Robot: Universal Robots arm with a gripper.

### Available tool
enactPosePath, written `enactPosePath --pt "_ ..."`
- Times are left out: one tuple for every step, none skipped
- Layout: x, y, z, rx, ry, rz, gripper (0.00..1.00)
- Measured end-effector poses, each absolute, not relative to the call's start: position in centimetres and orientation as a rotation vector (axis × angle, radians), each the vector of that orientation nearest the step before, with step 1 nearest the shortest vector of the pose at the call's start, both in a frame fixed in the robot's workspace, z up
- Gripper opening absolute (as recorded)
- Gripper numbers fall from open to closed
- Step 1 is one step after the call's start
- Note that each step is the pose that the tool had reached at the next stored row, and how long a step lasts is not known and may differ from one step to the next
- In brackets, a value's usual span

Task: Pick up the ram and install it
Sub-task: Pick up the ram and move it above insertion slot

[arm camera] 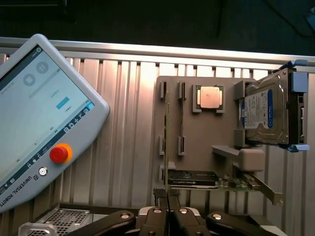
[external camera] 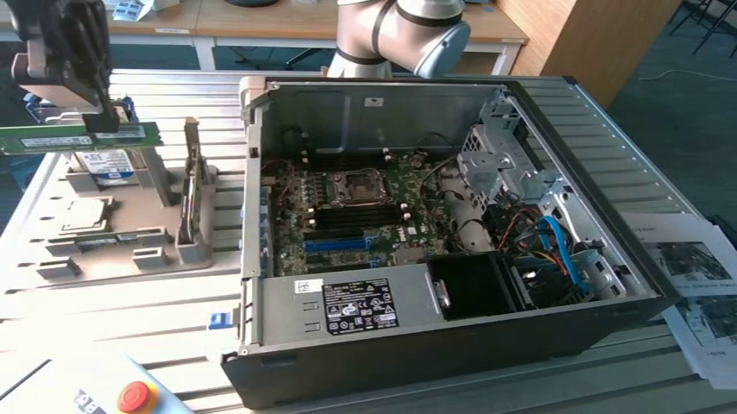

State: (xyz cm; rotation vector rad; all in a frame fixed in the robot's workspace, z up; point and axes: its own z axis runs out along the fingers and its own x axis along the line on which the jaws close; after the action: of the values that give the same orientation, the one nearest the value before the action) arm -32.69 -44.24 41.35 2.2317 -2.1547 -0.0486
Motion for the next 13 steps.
enactPosePath --pt "-32.5 -44.3 41.3 2.232 -2.155 -0.049 0.11" --pt "-32.3 -44.3 41.4 2.232 -2.155 -0.049 0.11" --pt "-32.1 -44.3 41.3 2.232 -2.155 -0.049 0.11" --pt "-31.9 -44.3 41.4 2.232 -2.154 -0.049 0.11" --pt "-31.7 -44.3 41.4 2.232 -2.154 -0.049 0.11" --pt "-31.5 -44.4 41.4 2.232 -2.154 -0.049 0.11" --pt "-31.3 -44.4 41.3 2.232 -2.155 -0.049 0.11" --pt "-31.1 -44.4 41.3 2.232 -2.155 -0.049 0.11" --pt "-30.9 -44.4 41.3 2.232 -2.155 -0.049 0.11" --pt "-30.6 -44.4 41.4 2.232 -2.154 -0.049 0.11" --pt "-30.4 -44.5 41.3 2.232 -2.155 -0.049 0.11" --pt "-30.2 -44.5 41.3 2.232 -2.155 -0.049 0.11" --pt "-30.0 -44.5 41.4 2.232 -2.155 -0.049 0.11"
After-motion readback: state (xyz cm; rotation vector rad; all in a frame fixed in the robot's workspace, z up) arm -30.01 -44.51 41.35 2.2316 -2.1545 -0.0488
